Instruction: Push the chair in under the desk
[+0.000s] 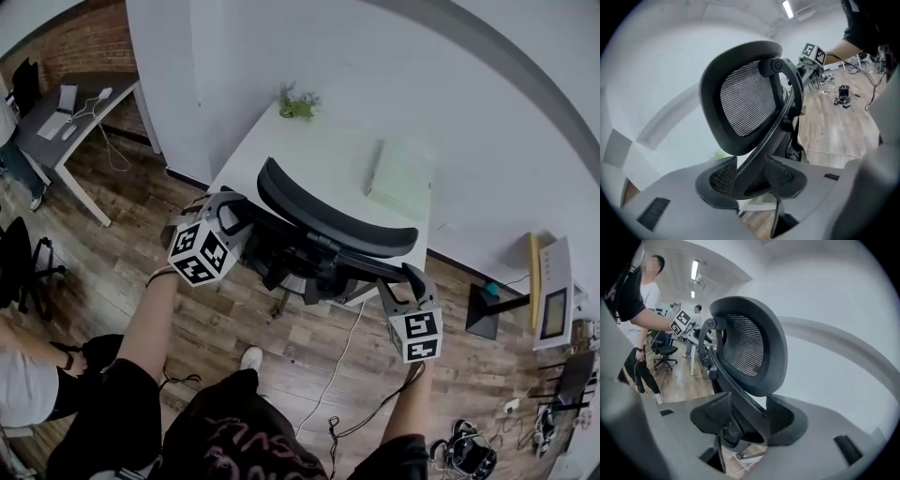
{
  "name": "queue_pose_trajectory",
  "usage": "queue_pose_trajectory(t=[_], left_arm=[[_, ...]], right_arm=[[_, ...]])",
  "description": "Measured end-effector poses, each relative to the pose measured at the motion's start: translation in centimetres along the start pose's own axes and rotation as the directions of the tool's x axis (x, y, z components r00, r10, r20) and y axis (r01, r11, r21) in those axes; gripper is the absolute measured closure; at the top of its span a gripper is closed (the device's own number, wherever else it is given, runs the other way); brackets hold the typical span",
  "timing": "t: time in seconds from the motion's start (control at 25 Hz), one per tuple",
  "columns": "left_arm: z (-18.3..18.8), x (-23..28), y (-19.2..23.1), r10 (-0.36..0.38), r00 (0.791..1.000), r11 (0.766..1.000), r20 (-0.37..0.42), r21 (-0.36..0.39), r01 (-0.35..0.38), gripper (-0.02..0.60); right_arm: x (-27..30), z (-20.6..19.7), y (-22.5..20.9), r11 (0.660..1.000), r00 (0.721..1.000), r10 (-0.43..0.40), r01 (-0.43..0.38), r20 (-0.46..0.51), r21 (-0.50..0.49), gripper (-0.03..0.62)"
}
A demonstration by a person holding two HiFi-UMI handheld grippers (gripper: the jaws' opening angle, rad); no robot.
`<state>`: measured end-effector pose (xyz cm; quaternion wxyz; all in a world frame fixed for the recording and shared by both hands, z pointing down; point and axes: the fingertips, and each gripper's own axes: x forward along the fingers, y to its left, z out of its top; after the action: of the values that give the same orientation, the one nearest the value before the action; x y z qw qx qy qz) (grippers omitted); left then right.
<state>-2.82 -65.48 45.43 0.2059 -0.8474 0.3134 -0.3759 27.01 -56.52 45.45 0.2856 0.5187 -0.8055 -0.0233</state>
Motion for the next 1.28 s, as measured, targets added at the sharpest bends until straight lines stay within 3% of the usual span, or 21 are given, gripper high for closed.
queue_pose_trajectory(t=[0.2, 0.48, 0.72, 1.0, 1.28], left_arm=[[1.1, -2.3, -0.3, 0.053, 0.997, 0.988, 0.062, -0.150, -0.043, 0.427], [2.3, -5.4, -1.3, 0.123, 0.986, 0.953, 0.115, -0.292, -0.085, 0.496], [3.4, -8.1, -2.5, 0.190, 0.970, 0.916, 0.155, -0.383, -0.118, 0.546], [5.4, -10.8, -4.2, 0.244, 0.951, 0.882, 0.190, -0.451, -0.136, 0.563], [7.0, -13.5, -5.7, 0.304, 0.927, 0.841, 0.221, -0.519, -0.152, 0.566]], right_arm=[[-1.9, 1.0, 0.6, 0.996, 0.997, -0.043, 0.039, 0.063, 0.075, 0.403], [-4.7, 2.3, 1.4, 0.981, 0.983, -0.118, 0.093, 0.139, 0.172, 0.481], [-7.1, 2.4, 2.5, 0.963, 0.969, -0.168, 0.122, 0.179, 0.241, 0.529], [-10.2, 2.8, 2.9, 0.917, 0.937, -0.262, 0.168, 0.232, 0.361, 0.557], [-13.0, 2.5, 4.1, 0.902, 0.924, -0.303, 0.200, 0.232, 0.384, 0.560]])
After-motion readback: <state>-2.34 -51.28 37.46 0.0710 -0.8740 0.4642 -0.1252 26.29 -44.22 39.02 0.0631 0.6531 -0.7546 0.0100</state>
